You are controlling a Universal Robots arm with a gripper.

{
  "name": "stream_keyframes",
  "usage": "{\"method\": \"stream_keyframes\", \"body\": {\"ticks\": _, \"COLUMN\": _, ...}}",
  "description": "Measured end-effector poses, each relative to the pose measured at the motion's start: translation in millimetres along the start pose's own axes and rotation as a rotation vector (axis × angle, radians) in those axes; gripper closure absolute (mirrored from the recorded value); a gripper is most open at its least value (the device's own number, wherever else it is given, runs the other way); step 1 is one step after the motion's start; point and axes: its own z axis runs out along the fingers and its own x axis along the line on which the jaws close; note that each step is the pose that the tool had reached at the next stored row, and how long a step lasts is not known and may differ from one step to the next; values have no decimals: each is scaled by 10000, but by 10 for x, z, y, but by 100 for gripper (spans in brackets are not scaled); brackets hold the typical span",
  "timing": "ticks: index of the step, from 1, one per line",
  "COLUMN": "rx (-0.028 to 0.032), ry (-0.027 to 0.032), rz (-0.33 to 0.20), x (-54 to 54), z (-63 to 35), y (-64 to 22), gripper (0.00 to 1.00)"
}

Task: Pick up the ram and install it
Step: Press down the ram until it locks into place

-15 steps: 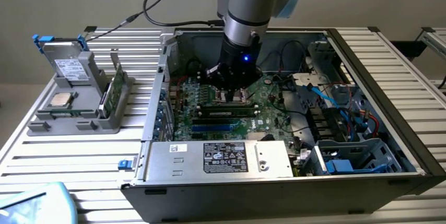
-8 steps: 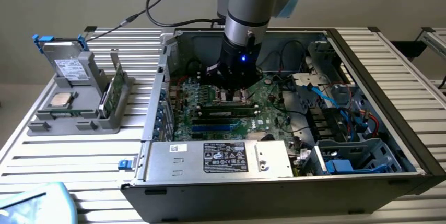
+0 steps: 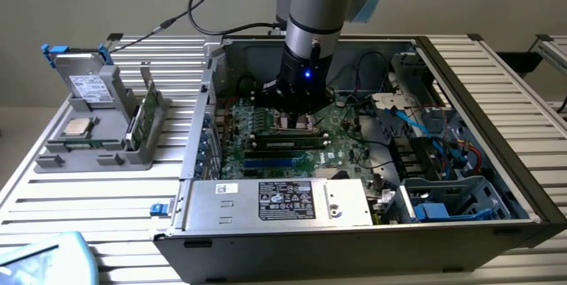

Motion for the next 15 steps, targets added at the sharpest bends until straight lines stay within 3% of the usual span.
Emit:
{"method": "stream_keyframes", "body": {"ticks": 7, "rx": 70, "ry": -5, "rz": 7, "x": -3, "z": -3, "y": -46, "gripper": 90}}
{"method": "stream_keyframes", "body": {"ticks": 15, "rx": 69, "ry": -16, "rz": 5, "x": -1, "z": -24, "y": -272, "gripper": 90}}
